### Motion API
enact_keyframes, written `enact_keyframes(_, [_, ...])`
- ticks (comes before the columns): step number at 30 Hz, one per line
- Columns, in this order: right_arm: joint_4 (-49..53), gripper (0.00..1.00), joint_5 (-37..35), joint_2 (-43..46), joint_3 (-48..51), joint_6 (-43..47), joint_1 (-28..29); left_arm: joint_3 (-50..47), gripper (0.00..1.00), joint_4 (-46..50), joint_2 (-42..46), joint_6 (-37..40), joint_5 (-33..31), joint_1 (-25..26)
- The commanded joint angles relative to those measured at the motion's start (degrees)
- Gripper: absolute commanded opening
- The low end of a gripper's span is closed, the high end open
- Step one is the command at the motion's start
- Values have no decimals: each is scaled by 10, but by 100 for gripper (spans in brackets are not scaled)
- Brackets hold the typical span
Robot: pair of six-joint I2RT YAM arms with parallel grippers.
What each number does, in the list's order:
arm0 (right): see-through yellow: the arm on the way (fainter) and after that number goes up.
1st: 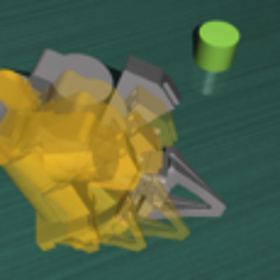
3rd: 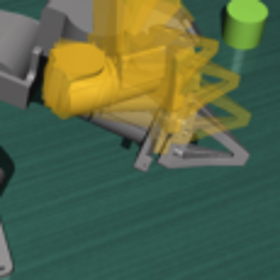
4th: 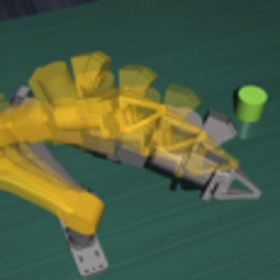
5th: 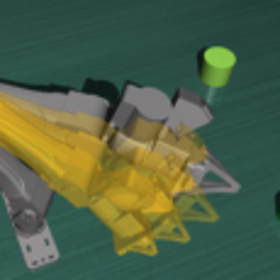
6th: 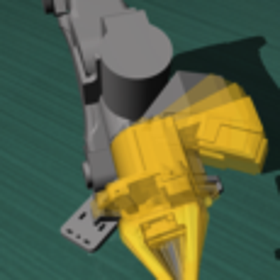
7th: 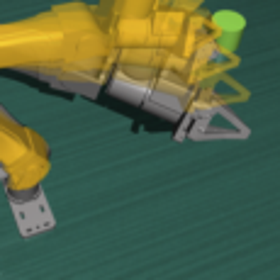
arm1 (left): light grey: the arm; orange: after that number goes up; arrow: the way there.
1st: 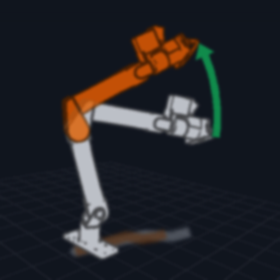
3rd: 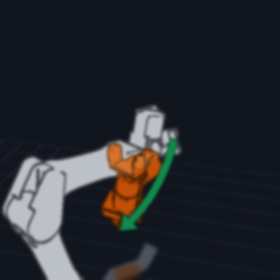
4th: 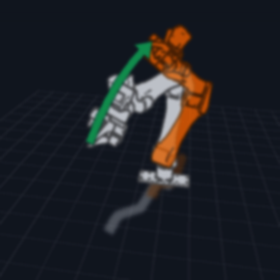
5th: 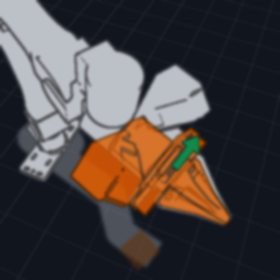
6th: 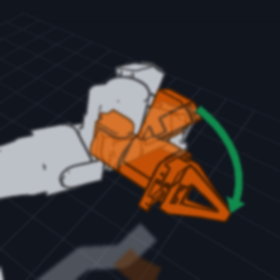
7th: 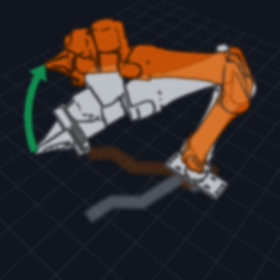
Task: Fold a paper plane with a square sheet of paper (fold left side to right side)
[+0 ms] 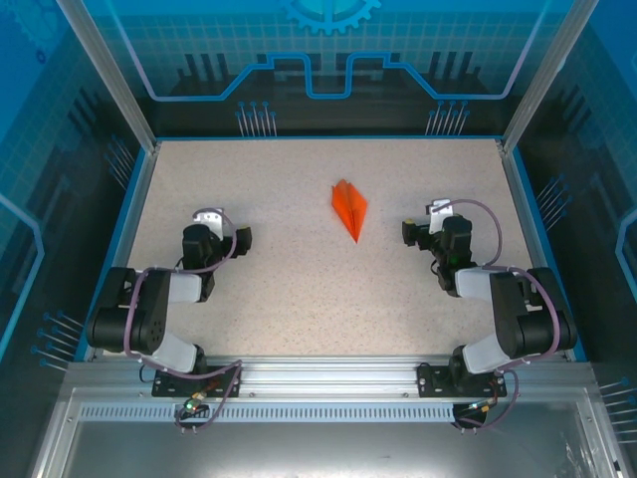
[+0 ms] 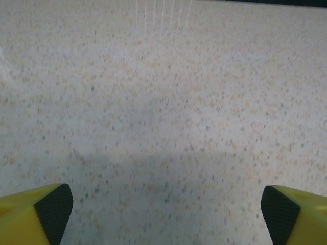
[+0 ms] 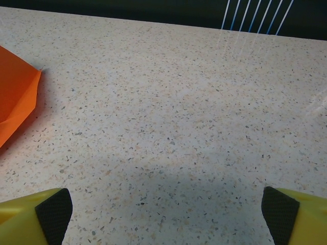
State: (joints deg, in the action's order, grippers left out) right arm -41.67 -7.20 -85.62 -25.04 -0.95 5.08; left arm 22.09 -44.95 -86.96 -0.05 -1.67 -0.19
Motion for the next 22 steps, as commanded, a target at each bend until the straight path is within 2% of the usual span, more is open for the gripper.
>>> enact_keyframes(1, [-23,99,4,-5,7,10,-9,14,99,-4,2,-7,-1,-6])
enact_keyframes(22, [-17,99,17,-6,5,12,-10,18,99,3,2,-4,5,-6])
